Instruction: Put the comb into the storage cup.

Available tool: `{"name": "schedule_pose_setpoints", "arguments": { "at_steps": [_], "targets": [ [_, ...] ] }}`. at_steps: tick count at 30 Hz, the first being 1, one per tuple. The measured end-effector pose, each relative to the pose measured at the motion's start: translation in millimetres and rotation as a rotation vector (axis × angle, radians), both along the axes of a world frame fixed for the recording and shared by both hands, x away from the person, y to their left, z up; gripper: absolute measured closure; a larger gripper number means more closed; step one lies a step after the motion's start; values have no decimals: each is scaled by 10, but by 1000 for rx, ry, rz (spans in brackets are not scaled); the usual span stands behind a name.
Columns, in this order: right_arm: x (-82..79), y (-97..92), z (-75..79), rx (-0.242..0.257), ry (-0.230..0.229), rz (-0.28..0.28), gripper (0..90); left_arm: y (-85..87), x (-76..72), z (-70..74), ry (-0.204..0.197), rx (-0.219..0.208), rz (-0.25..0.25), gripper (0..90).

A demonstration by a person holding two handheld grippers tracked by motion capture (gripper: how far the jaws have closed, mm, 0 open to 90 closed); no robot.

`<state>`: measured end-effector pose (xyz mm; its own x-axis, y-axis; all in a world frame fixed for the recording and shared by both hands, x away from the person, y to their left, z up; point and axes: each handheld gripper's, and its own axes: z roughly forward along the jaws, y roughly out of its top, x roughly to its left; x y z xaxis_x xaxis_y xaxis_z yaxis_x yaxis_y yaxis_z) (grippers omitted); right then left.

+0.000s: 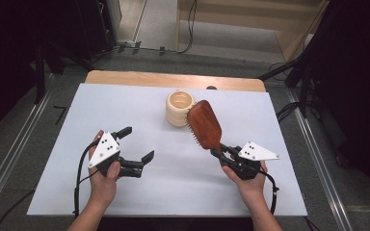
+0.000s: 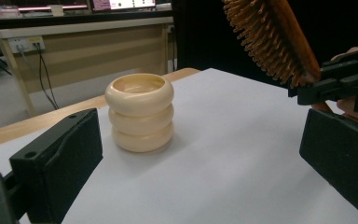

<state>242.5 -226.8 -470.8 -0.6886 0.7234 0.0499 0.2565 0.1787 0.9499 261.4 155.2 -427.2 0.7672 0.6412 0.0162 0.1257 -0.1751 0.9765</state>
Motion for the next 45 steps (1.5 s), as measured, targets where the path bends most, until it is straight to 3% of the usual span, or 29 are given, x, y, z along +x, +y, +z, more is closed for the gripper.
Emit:
{"name": "schedule_pose_setpoints", "arguments": {
  "at_steps": [23, 45],
  "targets": [
    [-62, 159, 17, 7, -19, 32, 703, -430, 75, 84, 18, -40, -77, 0],
    [-124, 368, 18, 2, -40, 83, 703, -675, 86, 144, 49, -97, -138, 0]
  ]
}}
